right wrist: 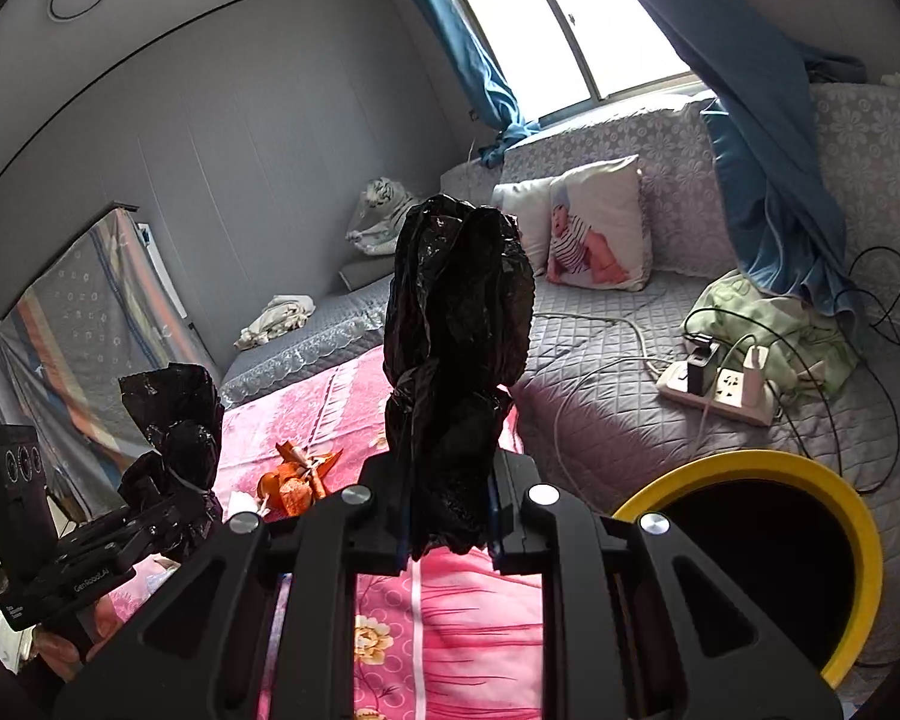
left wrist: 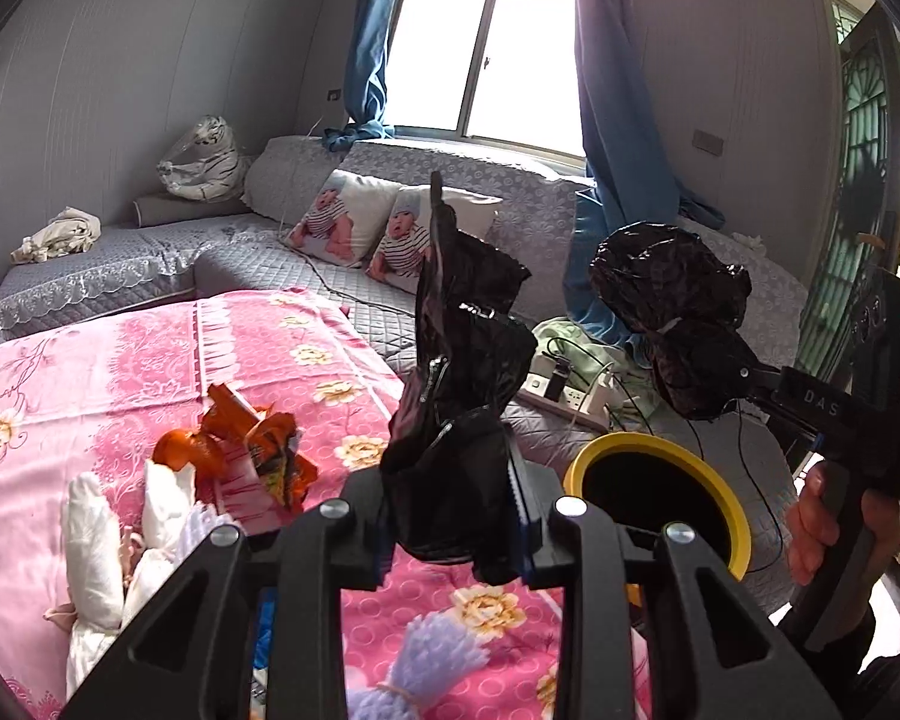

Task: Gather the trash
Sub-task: 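Carry both black bags over the yellow bin and open both tools to drop them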

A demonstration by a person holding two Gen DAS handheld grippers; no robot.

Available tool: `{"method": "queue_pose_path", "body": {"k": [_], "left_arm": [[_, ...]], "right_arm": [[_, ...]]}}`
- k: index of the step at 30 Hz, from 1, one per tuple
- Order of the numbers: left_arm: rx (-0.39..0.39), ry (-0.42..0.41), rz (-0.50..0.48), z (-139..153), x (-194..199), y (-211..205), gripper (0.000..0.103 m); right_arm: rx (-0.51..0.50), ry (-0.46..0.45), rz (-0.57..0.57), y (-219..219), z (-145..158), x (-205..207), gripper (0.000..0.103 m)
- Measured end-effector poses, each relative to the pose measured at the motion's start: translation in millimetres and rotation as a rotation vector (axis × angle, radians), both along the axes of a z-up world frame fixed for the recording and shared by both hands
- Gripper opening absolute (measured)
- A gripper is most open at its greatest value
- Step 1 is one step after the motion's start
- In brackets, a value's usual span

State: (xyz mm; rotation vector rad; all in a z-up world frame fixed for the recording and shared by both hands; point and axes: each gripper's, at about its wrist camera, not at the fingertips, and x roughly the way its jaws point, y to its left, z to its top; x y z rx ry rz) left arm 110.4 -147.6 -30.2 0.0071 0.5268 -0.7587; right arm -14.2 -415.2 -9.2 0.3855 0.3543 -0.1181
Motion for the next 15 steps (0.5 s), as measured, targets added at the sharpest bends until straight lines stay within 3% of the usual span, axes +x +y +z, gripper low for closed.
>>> {"method": "queue_pose_path", "body": {"k": [15], "left_arm": [[0.005,0.054,-0.207,-4.2,7.9,-124.9,0.027]], "right_arm": [[-0.095,0.012,-0.296,-48.6,-2.8,-42.6,0.017]]}}
